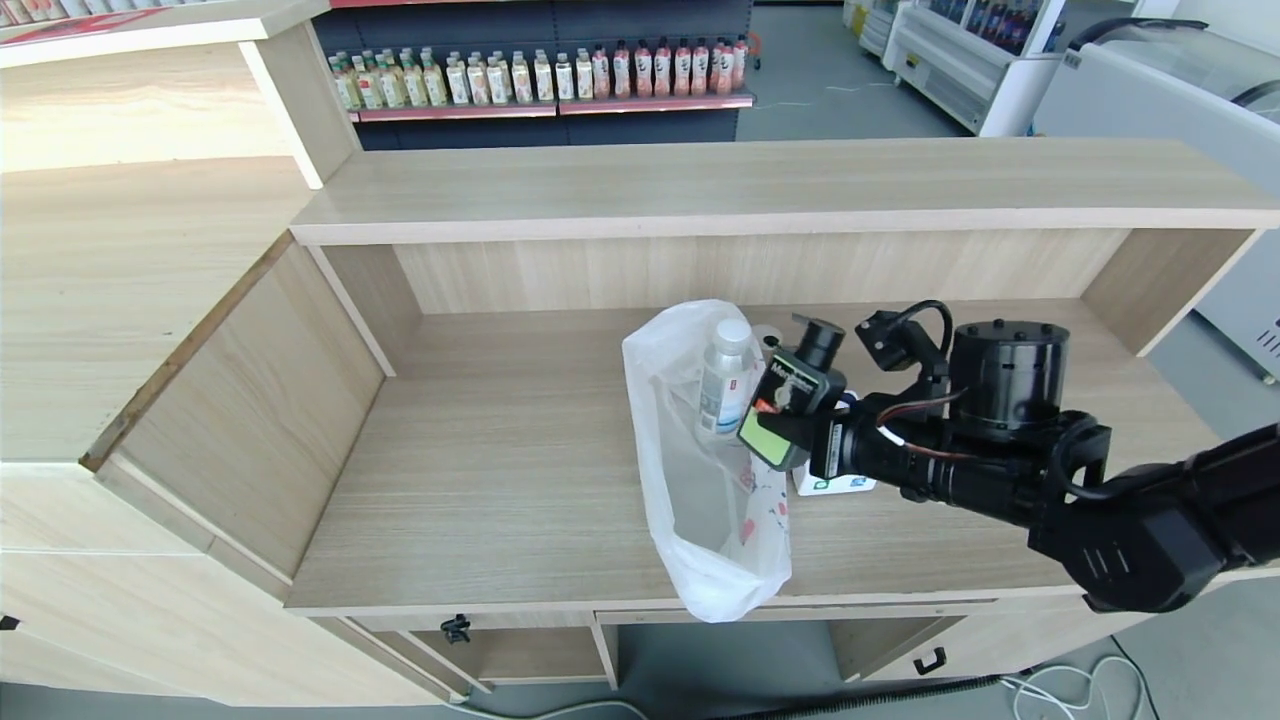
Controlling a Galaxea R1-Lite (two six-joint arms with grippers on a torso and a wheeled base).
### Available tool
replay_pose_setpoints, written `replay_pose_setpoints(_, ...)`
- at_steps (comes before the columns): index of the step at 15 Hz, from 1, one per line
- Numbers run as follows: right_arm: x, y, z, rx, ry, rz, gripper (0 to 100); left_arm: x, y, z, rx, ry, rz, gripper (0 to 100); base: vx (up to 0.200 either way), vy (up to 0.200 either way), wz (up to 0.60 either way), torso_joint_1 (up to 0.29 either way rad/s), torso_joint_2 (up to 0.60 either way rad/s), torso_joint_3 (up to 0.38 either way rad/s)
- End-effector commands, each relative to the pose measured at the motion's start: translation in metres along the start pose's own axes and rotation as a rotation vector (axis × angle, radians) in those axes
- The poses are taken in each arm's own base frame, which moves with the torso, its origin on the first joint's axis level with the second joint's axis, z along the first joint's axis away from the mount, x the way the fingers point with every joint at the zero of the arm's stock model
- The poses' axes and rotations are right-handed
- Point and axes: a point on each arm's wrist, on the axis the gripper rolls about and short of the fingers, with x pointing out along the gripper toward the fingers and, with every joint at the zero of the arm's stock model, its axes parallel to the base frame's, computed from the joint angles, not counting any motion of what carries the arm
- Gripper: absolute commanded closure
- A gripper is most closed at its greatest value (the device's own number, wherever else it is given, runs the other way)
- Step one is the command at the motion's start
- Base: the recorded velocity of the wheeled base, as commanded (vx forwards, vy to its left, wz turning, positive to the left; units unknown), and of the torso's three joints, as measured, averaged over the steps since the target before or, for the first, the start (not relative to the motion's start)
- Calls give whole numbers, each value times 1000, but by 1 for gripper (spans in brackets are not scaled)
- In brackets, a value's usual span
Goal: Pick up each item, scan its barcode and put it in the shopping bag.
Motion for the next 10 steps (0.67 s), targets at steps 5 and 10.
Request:
replay_pose_setpoints(5, 50, -12, -34, 19, 67, -3, 100, 0, 0, 0, 0, 0, -1, 0, 0, 0, 0, 0, 0, 0)
replay_pose_setpoints(10, 81, -5, -44, 6, 78, 39, 100, 0, 0, 0, 0, 0, -1, 0, 0, 0, 0, 0, 0, 0)
